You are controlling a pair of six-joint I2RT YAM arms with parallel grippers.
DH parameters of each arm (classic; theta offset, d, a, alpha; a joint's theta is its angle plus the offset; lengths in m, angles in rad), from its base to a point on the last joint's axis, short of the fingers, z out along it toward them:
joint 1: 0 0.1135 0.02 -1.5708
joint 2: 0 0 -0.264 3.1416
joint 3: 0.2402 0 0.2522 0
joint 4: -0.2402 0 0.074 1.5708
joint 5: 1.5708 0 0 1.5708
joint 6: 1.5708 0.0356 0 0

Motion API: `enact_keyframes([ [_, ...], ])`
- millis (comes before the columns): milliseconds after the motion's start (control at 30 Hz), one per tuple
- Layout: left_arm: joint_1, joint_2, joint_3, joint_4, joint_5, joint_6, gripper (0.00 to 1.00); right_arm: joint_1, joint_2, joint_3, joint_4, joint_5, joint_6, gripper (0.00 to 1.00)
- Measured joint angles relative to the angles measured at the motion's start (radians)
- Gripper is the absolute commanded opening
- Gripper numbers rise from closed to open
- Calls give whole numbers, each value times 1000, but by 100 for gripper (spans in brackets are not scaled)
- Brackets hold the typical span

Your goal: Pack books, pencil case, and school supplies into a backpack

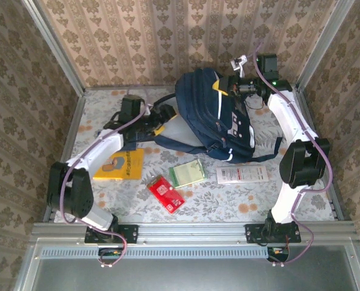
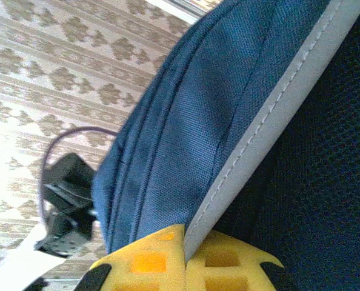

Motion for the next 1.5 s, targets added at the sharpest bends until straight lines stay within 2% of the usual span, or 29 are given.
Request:
enact_keyframes([
  [167, 87, -121, -12, -111, -47, 82, 100, 45, 81, 160, -235, 140, -193, 0],
  [300, 125, -245, -92, -172, -121, 111, 100, 118, 157, 308, -397, 346, -340, 0],
  [533, 147, -275, -183, -248, -160, 115, 100, 206, 180, 346, -509, 671, -484, 0],
  [700, 130, -275, -246, -251, -164, 115, 100, 222, 195, 343, -532, 831, -526, 0],
  [767, 113, -275, -263, -251, -165, 116, 100, 228, 212, 343, -531, 864, -529, 1],
  [933, 75, -275, -270, -255, -164, 136, 99, 250, 275, 335, -531, 906, -527, 25],
  [1067, 51, -275, -270, -272, -165, 165, 99, 269, 277, 285, -517, 955, -512, 37],
  [1233, 42, -287, -303, -285, -165, 204, 98, 296, 177, 120, -434, 1027, -482, 39],
  [1367, 25, -291, -348, -291, -167, 227, 98, 333, 1, -60, -349, 1040, -436, 39],
  [1500, -11, -291, -407, -295, -168, 227, 95, 416, -166, -216, -274, 1028, -383, 37],
])
